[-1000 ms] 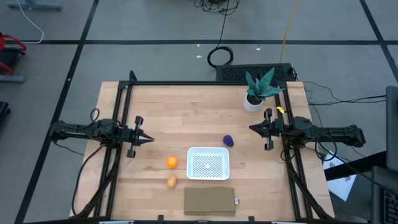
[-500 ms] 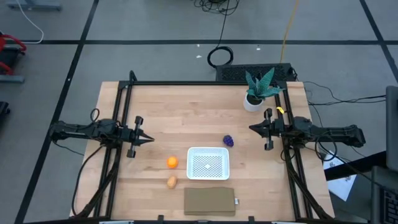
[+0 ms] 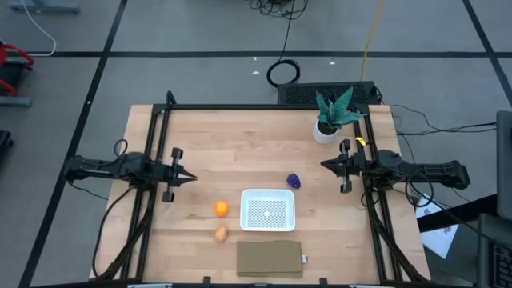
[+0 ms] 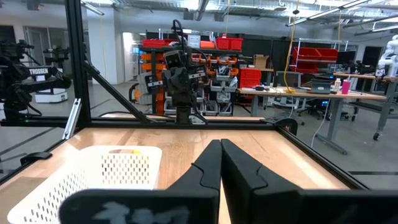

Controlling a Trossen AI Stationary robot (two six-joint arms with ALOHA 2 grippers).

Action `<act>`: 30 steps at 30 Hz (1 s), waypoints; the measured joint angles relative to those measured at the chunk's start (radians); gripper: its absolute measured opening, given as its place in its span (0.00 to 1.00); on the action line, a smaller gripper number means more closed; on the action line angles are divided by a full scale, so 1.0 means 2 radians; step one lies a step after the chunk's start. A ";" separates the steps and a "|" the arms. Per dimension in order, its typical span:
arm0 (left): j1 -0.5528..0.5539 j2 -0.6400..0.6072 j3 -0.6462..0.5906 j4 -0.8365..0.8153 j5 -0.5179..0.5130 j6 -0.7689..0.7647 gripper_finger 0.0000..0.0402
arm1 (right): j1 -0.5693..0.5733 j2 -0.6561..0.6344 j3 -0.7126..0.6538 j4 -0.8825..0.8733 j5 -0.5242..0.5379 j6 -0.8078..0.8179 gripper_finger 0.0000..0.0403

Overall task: Pick and placing Produce into tupperware
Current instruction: Put the orange into the basket

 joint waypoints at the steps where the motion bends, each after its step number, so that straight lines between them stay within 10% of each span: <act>1: 0.000 0.000 0.000 0.007 0.000 -0.003 0.06 | 0.000 0.000 0.000 0.000 0.000 0.000 0.00; 30: 0.000 0.002 0.000 0.017 -0.018 -0.115 0.06 | 0.000 0.000 0.000 0.004 0.000 0.000 0.00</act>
